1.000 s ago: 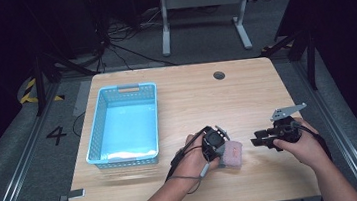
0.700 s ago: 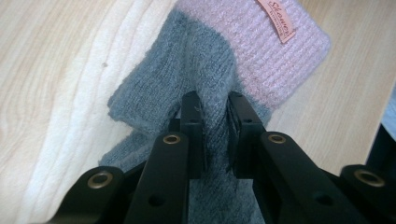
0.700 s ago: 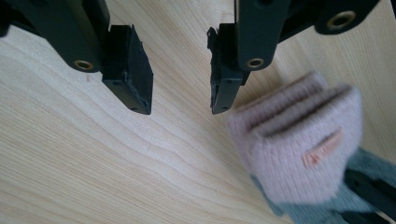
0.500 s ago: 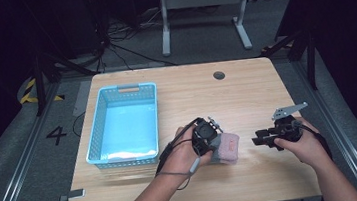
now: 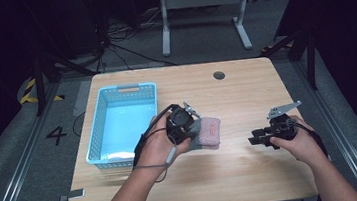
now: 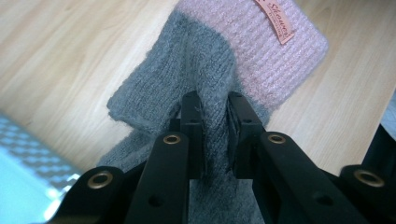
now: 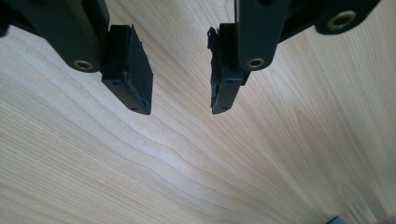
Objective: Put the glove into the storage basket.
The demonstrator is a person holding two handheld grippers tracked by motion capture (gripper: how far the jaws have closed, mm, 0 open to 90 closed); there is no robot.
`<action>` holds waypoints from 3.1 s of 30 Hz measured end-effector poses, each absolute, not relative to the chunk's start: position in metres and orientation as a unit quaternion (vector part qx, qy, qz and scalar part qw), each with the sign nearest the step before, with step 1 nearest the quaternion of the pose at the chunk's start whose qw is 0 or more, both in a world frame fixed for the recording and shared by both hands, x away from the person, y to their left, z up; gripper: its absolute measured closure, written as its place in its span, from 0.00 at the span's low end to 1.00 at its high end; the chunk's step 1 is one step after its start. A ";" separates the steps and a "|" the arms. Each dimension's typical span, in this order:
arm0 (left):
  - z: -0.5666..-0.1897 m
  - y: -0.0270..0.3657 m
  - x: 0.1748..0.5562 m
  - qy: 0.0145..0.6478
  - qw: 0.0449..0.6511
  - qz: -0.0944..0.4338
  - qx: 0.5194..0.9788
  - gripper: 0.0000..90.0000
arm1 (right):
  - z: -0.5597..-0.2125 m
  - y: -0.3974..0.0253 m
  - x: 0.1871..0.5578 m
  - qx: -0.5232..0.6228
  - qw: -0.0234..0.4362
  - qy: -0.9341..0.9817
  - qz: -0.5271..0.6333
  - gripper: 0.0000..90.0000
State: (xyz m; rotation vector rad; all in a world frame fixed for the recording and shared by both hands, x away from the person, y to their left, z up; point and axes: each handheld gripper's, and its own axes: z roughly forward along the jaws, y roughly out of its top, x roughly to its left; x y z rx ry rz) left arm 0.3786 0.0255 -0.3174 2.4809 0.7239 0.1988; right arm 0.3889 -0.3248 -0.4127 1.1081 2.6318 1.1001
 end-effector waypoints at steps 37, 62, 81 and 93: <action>-0.309 0.189 0.436 0.372 0.246 0.105 0.889 0.89 | -0.424 -0.318 0.391 0.373 0.029 0.861 0.345 0.66; -0.383 0.208 0.469 0.385 0.218 0.068 0.894 0.91 | -0.428 -0.315 0.386 0.369 0.029 0.863 0.343 0.65; -0.406 0.204 0.466 0.422 0.199 0.069 0.882 0.89 | -0.428 -0.313 0.386 0.360 0.027 0.867 0.342 0.63; -0.411 0.205 0.465 0.442 0.178 0.069 0.877 0.62 | -0.428 -0.311 0.386 0.356 0.029 0.868 0.345 0.62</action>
